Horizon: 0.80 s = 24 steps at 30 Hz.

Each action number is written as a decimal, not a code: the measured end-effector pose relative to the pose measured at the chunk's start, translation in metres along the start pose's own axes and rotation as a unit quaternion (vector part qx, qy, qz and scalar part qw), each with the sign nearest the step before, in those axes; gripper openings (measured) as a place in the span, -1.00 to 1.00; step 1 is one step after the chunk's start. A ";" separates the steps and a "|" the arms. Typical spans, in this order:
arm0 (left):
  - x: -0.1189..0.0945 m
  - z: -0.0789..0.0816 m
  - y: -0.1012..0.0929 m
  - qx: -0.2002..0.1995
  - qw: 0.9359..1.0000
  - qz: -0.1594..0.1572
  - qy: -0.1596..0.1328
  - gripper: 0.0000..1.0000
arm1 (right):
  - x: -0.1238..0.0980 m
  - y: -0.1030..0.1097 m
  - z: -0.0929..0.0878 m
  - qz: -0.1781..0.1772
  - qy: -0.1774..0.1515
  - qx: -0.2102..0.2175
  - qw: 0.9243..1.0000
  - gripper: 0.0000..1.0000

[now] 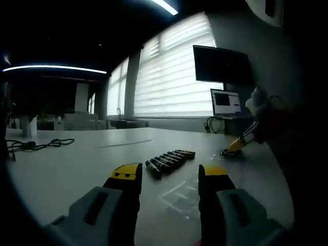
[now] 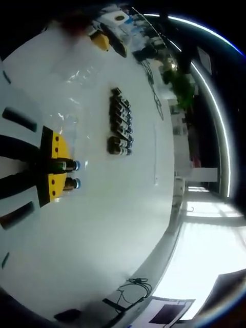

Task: Grip medicine bottles put into box

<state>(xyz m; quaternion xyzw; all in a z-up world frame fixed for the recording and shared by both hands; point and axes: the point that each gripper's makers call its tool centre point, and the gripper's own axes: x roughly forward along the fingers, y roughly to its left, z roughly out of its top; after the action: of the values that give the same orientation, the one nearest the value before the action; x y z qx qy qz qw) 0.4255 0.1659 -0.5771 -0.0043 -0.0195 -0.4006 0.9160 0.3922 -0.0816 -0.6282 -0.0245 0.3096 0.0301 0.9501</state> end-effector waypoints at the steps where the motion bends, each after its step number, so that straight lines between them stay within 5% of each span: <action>1: 0.000 0.000 0.000 0.000 1.000 0.000 0.000 -0.27 | 0.000 0.000 0.000 -0.002 -0.005 -0.003 1.000 -0.96; 8: 0.000 0.000 0.000 0.000 1.000 -0.001 0.000 -0.27 | -0.003 -0.001 0.000 -0.008 -0.052 -0.019 0.998 -0.99; 9: 0.000 0.000 0.000 0.000 1.000 -0.001 0.001 -0.27 | -0.004 -0.005 0.008 -0.022 -0.081 -0.020 0.996 -1.00; 11: 0.000 0.000 -0.001 0.001 1.000 -0.001 0.001 -0.27 | 0.007 0.003 0.004 0.003 -0.073 -0.007 0.997 -1.00; 24: 0.000 -0.001 0.000 0.002 1.000 -0.002 0.002 -0.27 | 0.003 -0.010 0.010 -0.014 -0.069 -0.030 0.997 -0.98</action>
<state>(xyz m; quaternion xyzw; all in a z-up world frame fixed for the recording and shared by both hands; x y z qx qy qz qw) 0.4255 0.1653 -0.5782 -0.0018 -0.0179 -0.4021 0.9154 0.4007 -0.0906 -0.6215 -0.0554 0.2417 0.0276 0.9684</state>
